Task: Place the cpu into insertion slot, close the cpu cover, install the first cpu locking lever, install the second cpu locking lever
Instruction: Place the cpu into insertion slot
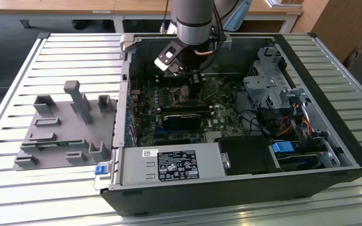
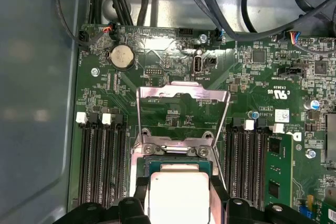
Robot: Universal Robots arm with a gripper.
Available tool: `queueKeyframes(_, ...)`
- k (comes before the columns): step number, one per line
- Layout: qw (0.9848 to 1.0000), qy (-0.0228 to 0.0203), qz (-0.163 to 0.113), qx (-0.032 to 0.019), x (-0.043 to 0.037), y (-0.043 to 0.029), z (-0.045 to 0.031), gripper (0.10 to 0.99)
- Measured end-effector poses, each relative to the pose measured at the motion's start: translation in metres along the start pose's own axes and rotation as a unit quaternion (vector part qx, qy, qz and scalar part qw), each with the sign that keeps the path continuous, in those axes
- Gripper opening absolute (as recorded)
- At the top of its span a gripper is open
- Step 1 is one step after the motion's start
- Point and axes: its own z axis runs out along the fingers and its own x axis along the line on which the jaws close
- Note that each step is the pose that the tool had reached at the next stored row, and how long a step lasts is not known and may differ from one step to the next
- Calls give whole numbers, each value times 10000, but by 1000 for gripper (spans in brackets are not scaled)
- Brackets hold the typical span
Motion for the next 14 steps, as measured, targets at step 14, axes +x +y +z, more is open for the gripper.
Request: queueKeyframes(14,10000,0,5,0,11,-36,108,537)
